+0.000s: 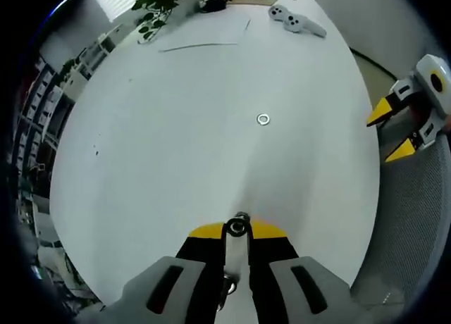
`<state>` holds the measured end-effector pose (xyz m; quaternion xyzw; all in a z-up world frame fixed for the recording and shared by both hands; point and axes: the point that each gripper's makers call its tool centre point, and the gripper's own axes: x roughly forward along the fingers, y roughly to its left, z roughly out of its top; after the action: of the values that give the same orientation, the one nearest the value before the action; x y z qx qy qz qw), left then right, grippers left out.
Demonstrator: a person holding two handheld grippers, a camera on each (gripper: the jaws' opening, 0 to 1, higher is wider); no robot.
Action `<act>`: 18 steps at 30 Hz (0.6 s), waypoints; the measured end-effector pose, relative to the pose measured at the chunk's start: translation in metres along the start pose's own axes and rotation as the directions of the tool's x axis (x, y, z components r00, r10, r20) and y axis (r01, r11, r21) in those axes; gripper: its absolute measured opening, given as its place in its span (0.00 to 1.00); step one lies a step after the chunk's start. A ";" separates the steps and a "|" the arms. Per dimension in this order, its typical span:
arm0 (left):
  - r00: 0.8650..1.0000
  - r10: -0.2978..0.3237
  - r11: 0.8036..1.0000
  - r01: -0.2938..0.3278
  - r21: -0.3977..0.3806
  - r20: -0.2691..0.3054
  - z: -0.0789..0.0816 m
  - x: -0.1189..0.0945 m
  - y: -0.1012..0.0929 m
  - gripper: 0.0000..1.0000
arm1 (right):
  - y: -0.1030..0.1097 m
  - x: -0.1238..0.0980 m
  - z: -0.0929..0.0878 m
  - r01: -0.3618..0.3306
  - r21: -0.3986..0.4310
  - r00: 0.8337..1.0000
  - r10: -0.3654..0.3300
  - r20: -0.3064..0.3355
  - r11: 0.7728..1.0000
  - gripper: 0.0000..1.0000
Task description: Place the washer onto the threaded stud by aligning its center hole with the stud, sliding it down to the base, and recovering from edge contact or off-axis alignment until the washer reaches the visible bottom stop.
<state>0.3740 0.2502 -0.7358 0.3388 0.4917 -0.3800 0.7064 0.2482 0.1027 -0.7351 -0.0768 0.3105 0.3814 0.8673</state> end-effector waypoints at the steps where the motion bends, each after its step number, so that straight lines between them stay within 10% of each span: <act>1: 1.000 -0.004 1.000 0.004 0.000 -0.003 0.000 0.001 -0.001 0.09 | 0.000 0.000 0.000 0.001 0.001 1.000 -0.001 0.000 1.000 0.34; 18: 0.995 -0.038 0.999 0.036 -0.024 -0.088 -0.018 0.038 -0.002 0.09 | -0.001 0.001 -0.001 0.005 0.003 1.000 -0.005 -0.004 1.000 0.34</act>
<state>0.3731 0.2567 -0.7769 0.3379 0.5330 -0.3722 0.6806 0.2487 0.1018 -0.7365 -0.0769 0.3124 0.3787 0.8678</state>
